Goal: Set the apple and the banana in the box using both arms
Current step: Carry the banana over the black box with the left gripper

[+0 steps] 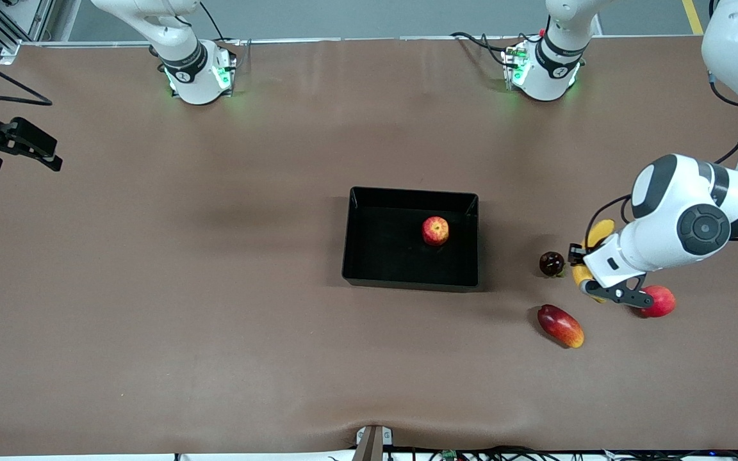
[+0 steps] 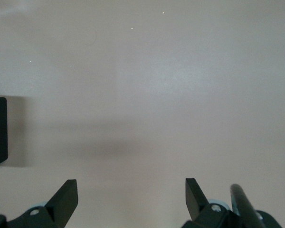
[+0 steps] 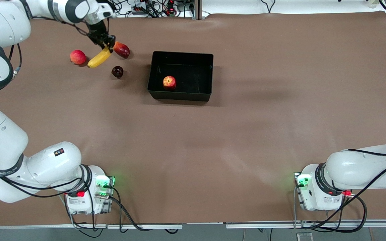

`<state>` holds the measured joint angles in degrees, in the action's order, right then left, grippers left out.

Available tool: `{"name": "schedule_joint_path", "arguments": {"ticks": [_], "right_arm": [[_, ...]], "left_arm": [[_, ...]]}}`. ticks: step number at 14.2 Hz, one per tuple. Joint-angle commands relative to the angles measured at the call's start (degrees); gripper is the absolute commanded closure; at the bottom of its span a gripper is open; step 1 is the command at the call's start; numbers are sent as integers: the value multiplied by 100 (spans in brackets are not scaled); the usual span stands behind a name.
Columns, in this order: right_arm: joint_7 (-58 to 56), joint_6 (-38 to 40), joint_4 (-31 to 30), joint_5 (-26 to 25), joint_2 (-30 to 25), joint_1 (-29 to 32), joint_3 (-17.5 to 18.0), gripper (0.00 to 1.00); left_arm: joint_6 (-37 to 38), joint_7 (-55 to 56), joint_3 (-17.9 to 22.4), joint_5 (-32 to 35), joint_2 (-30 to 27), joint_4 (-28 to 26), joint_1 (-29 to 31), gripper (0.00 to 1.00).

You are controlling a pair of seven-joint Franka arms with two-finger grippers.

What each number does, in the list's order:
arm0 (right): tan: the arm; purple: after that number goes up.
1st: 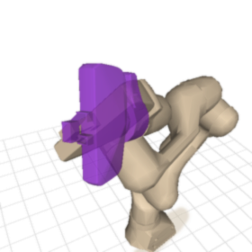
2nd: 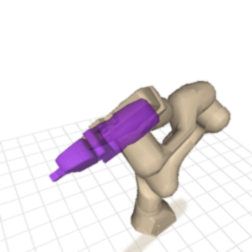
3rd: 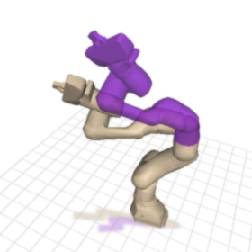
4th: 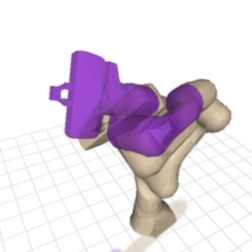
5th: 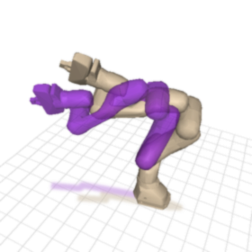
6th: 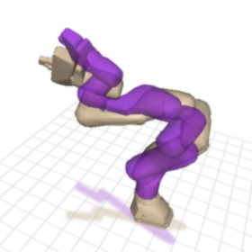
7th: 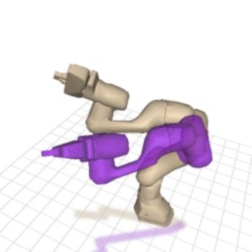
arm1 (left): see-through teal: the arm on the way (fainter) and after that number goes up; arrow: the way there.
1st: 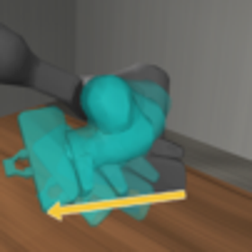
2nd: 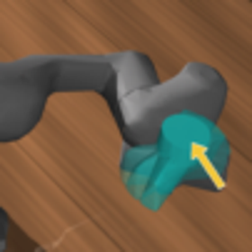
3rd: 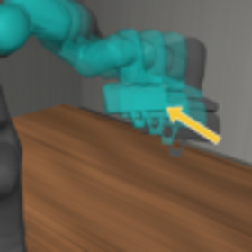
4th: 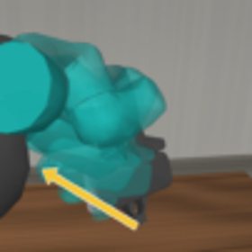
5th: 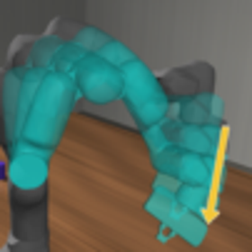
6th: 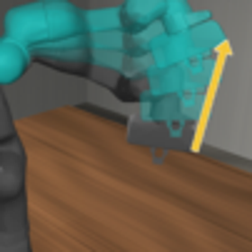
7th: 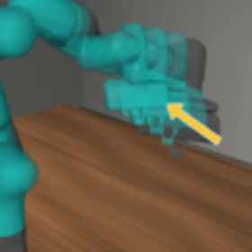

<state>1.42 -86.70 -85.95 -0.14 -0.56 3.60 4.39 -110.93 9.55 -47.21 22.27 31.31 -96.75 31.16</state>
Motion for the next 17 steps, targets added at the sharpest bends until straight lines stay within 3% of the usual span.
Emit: {"name": "schedule_joint_path", "arguments": {"ticks": [1, 7, 12, 15, 17], "right_arm": [[-45, 75, 175, 49, 91, 106, 53, 0], [-80, 75, 175, 49, 91, 115, 53, 0], [-80, 75, 175, 49, 91, 115, 53, 0], [-71, 75, 175, 32, 91, 115, 53, 0], [-63, 75, 175, 67, 91, 115, 53, 0]], "left_arm": [[230, 862, -296, -91, 16, 243, -477, 100], [239, 3446, -122, -83, 823, 1394, -2480, 100], [-164, 4160, 1511, -144, 1114, 2125, -4669, 100], [-727, 4380, 1654, -206, 1386, 2143, -5057, 100], [-973, 4389, 1995, -206, 1448, 2143, -5356, 100]]}}
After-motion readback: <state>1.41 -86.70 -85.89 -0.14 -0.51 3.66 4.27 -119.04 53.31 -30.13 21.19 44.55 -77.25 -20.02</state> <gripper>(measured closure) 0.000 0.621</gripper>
